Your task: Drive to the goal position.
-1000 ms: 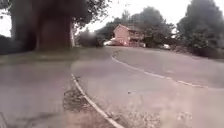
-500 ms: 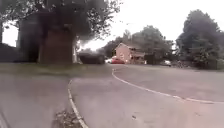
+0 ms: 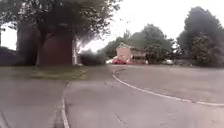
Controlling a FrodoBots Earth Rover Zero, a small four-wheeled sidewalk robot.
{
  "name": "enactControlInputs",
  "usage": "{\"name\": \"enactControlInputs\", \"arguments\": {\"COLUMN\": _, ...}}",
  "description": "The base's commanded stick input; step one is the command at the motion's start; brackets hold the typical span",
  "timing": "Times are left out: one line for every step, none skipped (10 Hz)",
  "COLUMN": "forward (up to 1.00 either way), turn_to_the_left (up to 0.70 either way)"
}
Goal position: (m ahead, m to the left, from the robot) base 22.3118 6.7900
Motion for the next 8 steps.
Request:
{"name": "enactControlInputs", "arguments": {"forward": 0.7, "turn_to_the_left": 0.0}}
{"name": "enactControlInputs", "arguments": {"forward": 0.7, "turn_to_the_left": 0.0}}
{"name": "enactControlInputs", "arguments": {"forward": 0.7, "turn_to_the_left": 0.0}}
{"name": "enactControlInputs", "arguments": {"forward": 0.7, "turn_to_the_left": 0.0}}
{"name": "enactControlInputs", "arguments": {"forward": 0.7, "turn_to_the_left": 0.22}}
{"name": "enactControlInputs", "arguments": {"forward": 0.7, "turn_to_the_left": 0.35}}
{"name": "enactControlInputs", "arguments": {"forward": 0.7, "turn_to_the_left": 0.35}}
{"name": "enactControlInputs", "arguments": {"forward": 0.7, "turn_to_the_left": 0.35}}
